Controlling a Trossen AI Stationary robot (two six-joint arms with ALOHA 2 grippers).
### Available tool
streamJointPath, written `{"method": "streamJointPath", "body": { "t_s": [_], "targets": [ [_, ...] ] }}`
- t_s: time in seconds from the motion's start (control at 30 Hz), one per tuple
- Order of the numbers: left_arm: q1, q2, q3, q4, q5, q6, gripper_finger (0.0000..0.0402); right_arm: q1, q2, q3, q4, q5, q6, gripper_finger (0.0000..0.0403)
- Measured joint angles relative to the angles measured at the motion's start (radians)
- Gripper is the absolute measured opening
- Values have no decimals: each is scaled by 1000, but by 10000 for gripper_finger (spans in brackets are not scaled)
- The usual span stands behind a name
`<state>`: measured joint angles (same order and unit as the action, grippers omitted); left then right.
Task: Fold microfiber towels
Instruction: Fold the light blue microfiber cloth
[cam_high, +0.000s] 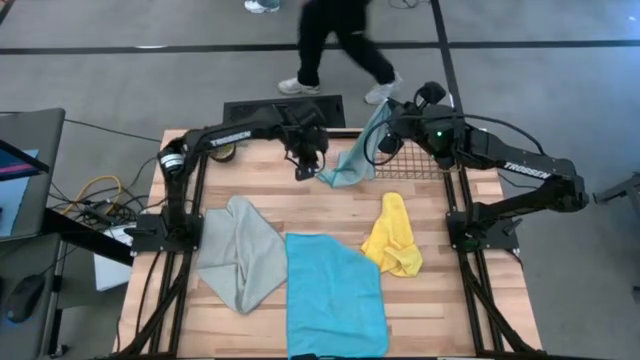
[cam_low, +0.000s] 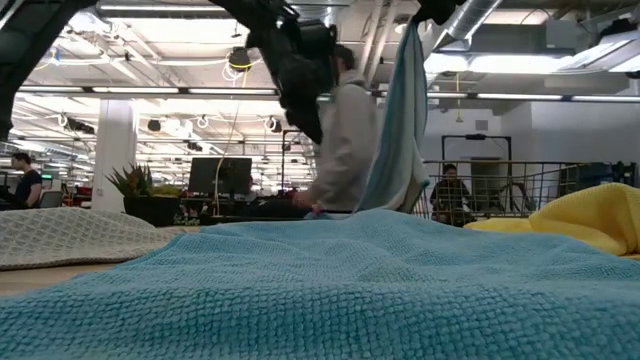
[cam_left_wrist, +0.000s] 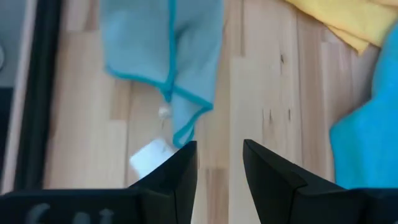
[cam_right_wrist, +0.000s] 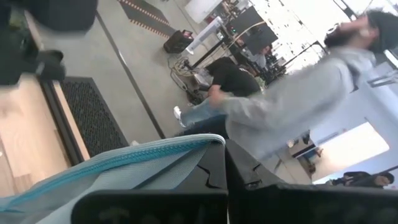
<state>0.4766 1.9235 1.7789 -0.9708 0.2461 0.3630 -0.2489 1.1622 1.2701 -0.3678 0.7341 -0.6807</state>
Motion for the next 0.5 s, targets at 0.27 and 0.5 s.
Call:
{"method": "streamJointPath", "body": {
  "t_s": [0.27, 0.5],
  "targets": [
    [1, -220, -330, 219, -95, -105, 121, 0, 2, 0, 3, -3, 1, 2],
    [-49, -395, -735, 961, -198, -139, 121, 0, 2, 0, 14, -3, 0, 2]
  ]
}}
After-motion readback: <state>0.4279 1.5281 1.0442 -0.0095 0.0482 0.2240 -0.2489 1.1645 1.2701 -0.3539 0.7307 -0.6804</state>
